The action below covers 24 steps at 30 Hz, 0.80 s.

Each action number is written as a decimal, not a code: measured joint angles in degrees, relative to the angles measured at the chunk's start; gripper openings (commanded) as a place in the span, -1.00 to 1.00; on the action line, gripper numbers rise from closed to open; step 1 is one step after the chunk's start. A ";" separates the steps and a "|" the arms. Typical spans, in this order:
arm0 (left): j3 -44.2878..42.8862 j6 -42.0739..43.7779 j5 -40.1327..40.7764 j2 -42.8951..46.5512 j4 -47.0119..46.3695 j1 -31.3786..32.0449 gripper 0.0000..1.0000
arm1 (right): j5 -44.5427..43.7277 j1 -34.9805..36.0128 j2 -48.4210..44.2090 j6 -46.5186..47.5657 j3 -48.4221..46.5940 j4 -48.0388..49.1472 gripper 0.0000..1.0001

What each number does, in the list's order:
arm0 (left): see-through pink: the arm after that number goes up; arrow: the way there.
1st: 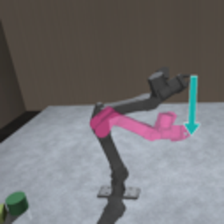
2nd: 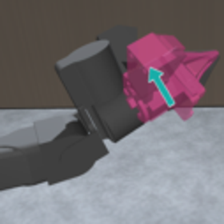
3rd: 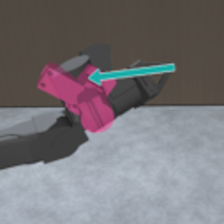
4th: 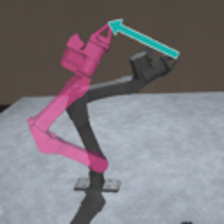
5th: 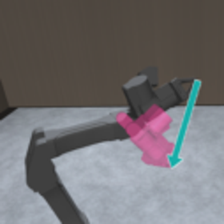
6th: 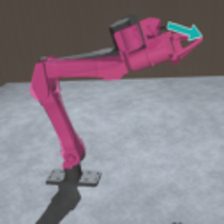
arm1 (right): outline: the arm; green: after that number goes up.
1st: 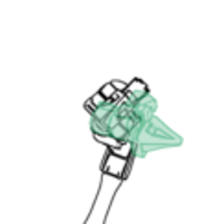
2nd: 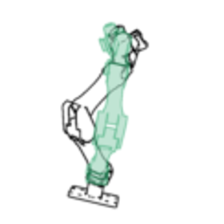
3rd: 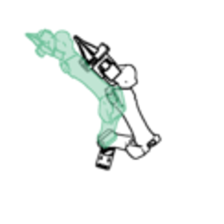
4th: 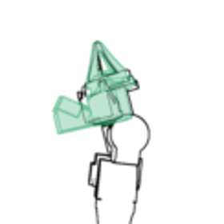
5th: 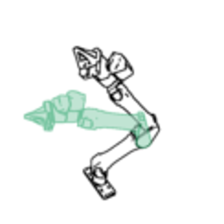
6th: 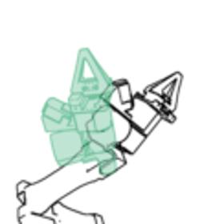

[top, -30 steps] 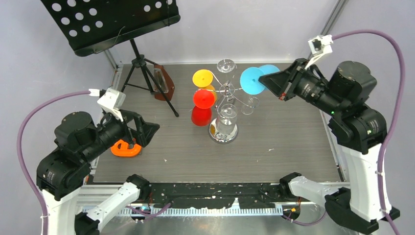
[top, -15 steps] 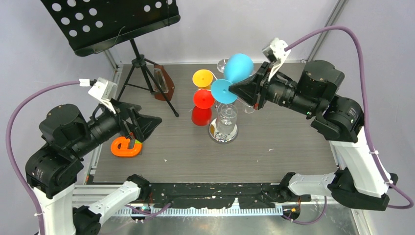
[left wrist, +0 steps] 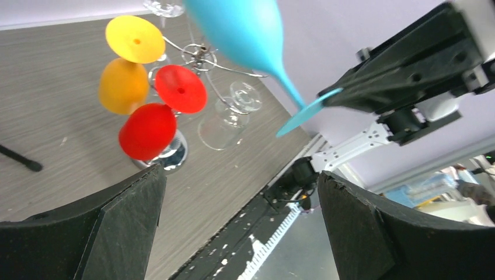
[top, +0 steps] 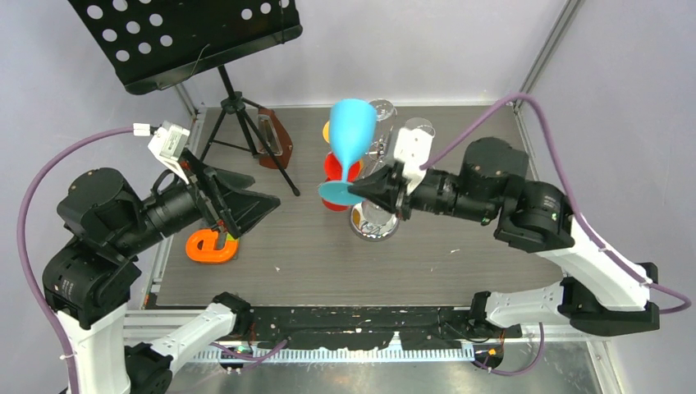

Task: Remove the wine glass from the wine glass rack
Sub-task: Place the wine glass at the center of the board.

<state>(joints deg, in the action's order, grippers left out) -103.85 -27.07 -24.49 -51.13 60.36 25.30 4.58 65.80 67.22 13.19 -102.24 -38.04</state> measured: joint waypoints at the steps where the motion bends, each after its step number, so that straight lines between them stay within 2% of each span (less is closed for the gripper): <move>1: 0.00 -0.70 -0.87 -0.02 -0.57 -0.22 0.99 | -0.02 1.20 0.00 0.70 0.66 0.31 -0.89; 9: 1.73 -5.14 -7.10 0.04 -4.57 -0.92 0.99 | -2.01 10.47 -0.09 11.69 5.79 4.92 -0.89; 24: 14.86 -9.55 -14.73 3.39 -10.16 -0.96 0.99 | -11.19 19.06 4.92 24.70 8.55 13.20 -0.89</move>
<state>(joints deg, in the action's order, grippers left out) -88.99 -36.62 -39.22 -47.75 50.19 24.34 -6.61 84.86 72.14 37.89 -93.69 -24.84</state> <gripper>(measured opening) 0.994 0.073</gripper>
